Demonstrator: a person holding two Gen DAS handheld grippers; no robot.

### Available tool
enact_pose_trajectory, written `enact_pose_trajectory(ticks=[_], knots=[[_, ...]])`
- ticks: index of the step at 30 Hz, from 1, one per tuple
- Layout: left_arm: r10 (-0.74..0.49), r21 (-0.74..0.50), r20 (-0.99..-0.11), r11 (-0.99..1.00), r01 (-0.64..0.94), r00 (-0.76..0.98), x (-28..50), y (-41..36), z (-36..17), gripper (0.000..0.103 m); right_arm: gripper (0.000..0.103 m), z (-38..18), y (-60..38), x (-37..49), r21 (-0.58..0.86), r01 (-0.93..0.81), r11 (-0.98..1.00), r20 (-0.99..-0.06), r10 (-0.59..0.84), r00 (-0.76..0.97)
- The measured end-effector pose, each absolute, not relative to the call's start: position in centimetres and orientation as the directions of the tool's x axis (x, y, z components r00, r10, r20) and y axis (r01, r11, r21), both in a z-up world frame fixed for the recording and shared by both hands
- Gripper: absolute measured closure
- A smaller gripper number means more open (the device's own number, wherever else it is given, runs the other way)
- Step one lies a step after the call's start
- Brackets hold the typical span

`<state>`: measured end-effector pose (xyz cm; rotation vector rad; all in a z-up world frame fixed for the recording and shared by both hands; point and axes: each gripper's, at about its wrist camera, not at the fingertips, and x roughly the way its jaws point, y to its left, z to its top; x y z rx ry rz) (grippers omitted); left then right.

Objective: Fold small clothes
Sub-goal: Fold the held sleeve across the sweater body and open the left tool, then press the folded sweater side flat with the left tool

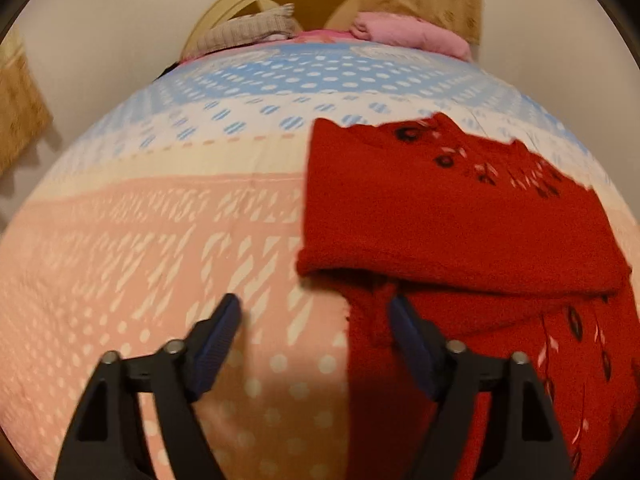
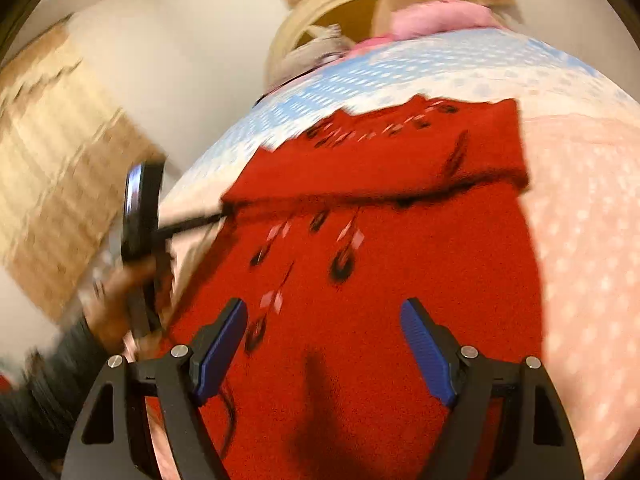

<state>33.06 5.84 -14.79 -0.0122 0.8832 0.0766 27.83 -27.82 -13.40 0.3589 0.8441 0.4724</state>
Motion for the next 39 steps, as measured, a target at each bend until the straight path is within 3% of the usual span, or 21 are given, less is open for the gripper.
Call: enact_pose_trajectory(ticks=[3, 7, 11, 15, 17, 19, 26, 33, 39], knots=[[0.037, -0.035, -0.776, 0.994, -0.102, 0.629, 33.3, 6.6, -15.5, 0.013, 0.024, -12.1, -28.8, 30.8, 0.454, -0.187, 0.871, -0.639, 0.465, 0.613], [-0.018, -0.112, -0.774, 0.988, -0.109, 0.633, 33.1, 7.4, -16.6, 0.009, 0.041, -12.1, -28.3, 35.4, 0.365, -0.141, 0.920, -0.701, 0.372, 0.608], [-0.045, -0.146, -0.771, 0.983, -0.108, 0.636, 33.0, 7.7, -16.8, 0.007, 0.046, -14.4, -27.9, 39.0, 0.312, -0.077, 0.947, -0.788, 0.304, 0.536], [-0.045, -0.136, -0.774, 0.986, -0.096, 0.631, 33.1, 7.4, -16.9, 0.003, 0.069, -16.2, -26.6, 40.1, 0.246, -0.102, 0.964, -0.826, 0.263, 0.499], [-0.047, -0.136, -0.774, 0.986, -0.094, 0.631, 33.1, 7.4, -16.9, 0.003, 0.087, -16.0, -26.1, 39.6, 0.212, -0.125, 0.969, -0.822, 0.246, 0.514], [-0.051, -0.144, -0.773, 0.985, -0.096, 0.633, 33.1, 7.5, -16.9, 0.003, 0.094, -15.2, -25.8, 39.1, 0.171, -0.150, 0.974, -0.812, 0.226, 0.538], [-0.051, -0.147, -0.773, 0.984, -0.100, 0.633, 33.2, 7.5, -17.0, 0.002, 0.095, -11.9, -26.5, 38.3, 0.059, -0.150, 0.987, -0.761, 0.142, 0.633], [-0.036, -0.079, -0.787, 0.996, -0.043, 0.615, 35.1, 5.9, -16.7, 0.001, 0.095, -12.1, -27.7, 38.8, 0.050, -0.118, 0.992, -0.761, 0.114, 0.638], [-0.017, -0.172, -0.786, 0.966, -0.192, 0.618, 35.1, 9.1, -17.1, 0.000, 0.095, -11.5, -28.1, 38.1, 0.038, -0.121, 0.992, -0.741, 0.109, 0.663]])
